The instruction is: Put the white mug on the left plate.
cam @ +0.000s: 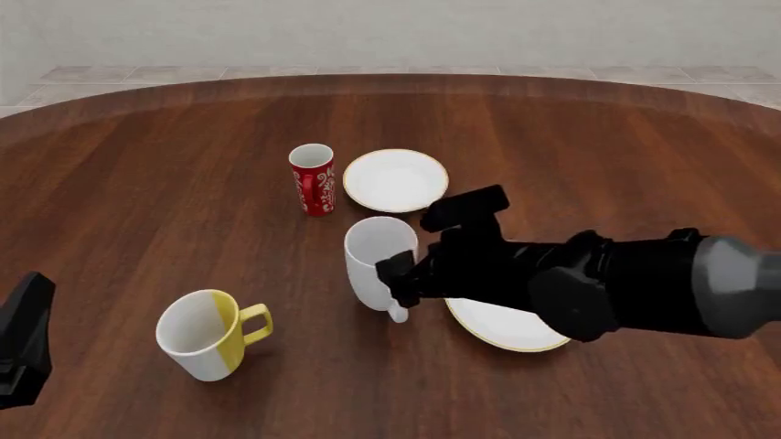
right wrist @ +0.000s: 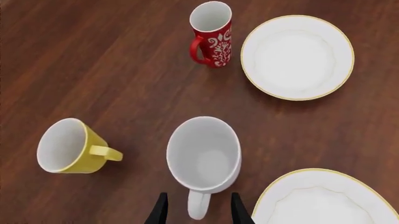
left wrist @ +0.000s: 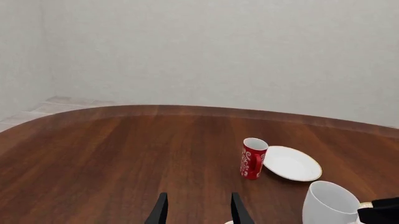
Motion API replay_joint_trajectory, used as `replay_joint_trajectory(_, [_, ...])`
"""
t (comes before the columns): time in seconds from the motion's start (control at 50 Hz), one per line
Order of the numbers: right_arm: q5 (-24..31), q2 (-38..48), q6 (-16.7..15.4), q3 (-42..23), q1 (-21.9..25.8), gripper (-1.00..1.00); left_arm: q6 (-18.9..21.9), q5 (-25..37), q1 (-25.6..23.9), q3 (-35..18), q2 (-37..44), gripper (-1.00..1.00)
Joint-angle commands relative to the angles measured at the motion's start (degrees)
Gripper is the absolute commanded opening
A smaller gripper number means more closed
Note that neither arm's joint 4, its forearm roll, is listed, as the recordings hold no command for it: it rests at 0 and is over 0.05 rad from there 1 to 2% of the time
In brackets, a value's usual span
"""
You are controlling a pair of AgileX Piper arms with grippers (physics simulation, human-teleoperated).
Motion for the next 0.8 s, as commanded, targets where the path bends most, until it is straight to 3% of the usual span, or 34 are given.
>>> replay_joint_trajectory(0.02, [-0.82,1.4,1.23,-0.07,0.87,1.0,-0.06,-0.11,0.02,0.07,-0.01,1.0])
replay_joint_trajectory(0.8, [-3.9,4.9,4.02,2.02,2.04,1.0,0.02,-0.15,-0.22,0.23,-0.01,1.0])
